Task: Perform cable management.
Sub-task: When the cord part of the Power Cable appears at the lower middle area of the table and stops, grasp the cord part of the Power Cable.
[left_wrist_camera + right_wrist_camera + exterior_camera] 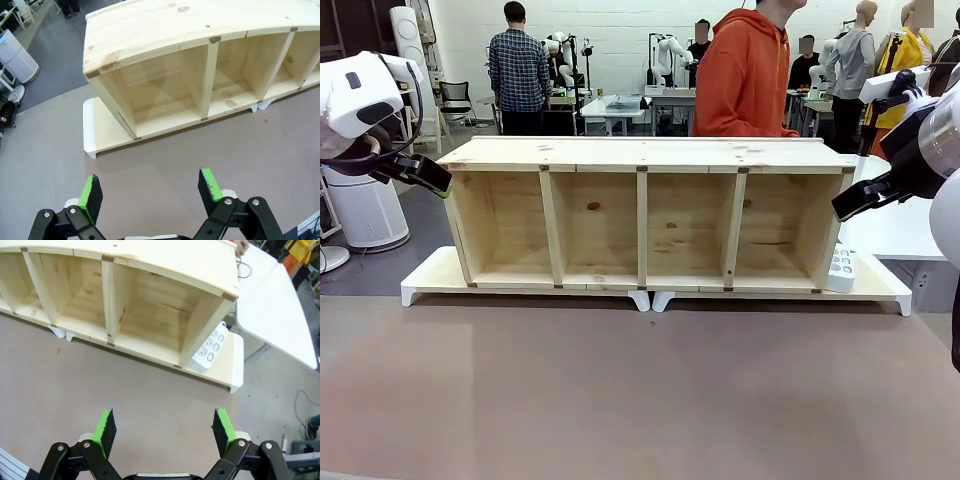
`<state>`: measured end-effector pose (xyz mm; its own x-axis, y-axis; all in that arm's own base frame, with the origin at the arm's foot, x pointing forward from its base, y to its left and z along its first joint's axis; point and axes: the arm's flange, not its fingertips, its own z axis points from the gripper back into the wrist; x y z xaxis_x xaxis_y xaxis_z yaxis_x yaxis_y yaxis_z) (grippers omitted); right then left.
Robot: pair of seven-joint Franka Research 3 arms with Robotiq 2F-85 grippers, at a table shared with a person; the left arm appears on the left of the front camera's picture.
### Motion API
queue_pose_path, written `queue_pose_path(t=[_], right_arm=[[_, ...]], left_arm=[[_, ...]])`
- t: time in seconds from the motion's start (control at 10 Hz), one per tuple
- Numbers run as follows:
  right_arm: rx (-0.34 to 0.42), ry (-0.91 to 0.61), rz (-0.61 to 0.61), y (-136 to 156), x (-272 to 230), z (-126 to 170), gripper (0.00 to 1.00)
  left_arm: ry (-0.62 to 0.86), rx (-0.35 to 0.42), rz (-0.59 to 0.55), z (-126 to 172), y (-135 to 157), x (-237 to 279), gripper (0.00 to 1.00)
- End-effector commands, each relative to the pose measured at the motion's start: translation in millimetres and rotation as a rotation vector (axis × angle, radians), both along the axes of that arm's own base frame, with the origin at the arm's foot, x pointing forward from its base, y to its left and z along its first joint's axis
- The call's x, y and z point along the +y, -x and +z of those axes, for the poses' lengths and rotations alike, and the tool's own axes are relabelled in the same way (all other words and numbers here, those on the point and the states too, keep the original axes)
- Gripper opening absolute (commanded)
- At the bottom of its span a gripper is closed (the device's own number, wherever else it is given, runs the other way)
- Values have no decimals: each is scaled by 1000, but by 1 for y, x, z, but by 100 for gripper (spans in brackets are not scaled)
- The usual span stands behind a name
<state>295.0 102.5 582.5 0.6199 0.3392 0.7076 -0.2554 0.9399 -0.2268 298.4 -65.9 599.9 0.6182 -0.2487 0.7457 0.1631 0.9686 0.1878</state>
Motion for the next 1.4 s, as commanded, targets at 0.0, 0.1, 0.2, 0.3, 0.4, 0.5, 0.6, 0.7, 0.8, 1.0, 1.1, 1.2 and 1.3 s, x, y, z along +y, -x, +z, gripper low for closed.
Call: queue_pose_path(t=[0.0, 0.1, 0.2, 0.3, 0.4, 0.5, 0.6, 0.7, 0.8, 1.0, 1.1, 1.2, 1.3], right_arm=[[0, 3, 1, 0, 1, 0, 100], [0, 3, 1, 0, 1, 0, 100], [0, 3, 1, 0, 1, 0, 100], [0, 3, 1, 0, 1, 0, 100], [0, 3, 1, 0, 1, 0, 100], [0, 3, 1, 0, 1, 0, 100], [0, 3, 1, 0, 1, 0, 100], [0, 3, 1, 0, 1, 0, 100], [0, 3, 1, 0, 1, 0, 100], [0, 3, 1, 0, 1, 0, 100], [0, 3, 1, 0, 1, 0, 100], [0, 3, 1, 0, 1, 0, 100], [0, 3, 1, 0, 1, 0, 100]], left_arm=[[-2, -1, -1, -1, -2, -1, 100], [-2, -1, -1, -1, -2, -1, 100], [-2, -1, -1, -1, -2, -1, 100], [-2, -1, -1, -1, -2, -1, 100], [-2, -1, -1, -1, -2, -1, 100], [-2, -1, -1, -1, -2, -1, 100], [-2, -1, -1, -1, -2, -1, 100], [-2, -1, -1, -1, -2, -1, 100], [-2, -1, -1, -1, -2, -1, 100], [-2, -1, -1, -1, -2, -1, 100], [-2, -1, -1, -1, -2, -1, 100], [-2, -1, -1, -1, -2, -1, 100], [-2, -1, -1, -1, -2, -1, 100]])
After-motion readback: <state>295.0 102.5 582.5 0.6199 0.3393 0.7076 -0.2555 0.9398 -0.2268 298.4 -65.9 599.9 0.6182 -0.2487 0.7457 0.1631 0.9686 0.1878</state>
